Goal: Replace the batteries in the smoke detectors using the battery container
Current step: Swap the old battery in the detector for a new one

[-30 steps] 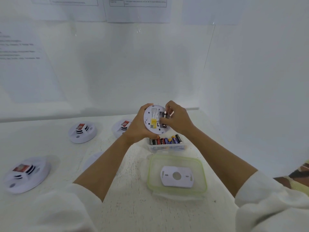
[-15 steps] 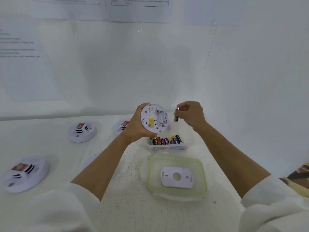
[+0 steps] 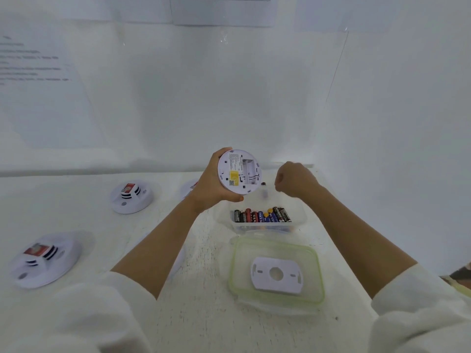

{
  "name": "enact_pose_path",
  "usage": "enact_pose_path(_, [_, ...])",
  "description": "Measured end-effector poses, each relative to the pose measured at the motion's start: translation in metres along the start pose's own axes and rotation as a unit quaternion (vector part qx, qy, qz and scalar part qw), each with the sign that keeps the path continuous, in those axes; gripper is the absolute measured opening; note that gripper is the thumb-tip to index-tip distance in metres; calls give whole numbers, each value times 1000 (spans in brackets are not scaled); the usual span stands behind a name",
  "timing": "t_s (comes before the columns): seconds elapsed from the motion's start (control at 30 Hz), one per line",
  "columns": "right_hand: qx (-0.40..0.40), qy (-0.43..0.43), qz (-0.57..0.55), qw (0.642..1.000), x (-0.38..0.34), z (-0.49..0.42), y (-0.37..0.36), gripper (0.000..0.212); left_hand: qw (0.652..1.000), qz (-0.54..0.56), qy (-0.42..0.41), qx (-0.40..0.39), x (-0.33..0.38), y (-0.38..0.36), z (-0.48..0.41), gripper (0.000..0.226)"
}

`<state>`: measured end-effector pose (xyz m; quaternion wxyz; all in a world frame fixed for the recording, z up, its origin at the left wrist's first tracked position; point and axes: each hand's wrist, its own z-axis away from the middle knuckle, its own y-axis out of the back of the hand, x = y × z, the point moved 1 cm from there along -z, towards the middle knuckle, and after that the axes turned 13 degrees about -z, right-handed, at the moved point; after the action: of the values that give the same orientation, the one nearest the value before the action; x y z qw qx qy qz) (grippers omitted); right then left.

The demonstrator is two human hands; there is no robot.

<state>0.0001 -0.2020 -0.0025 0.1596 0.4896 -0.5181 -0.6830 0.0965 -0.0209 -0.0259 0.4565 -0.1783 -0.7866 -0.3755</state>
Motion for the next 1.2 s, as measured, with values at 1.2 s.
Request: enact_pose_path(1.2, [142,196,-461,854,-41,-15,24,19,999,27,21,14,-5,5,-18,101])
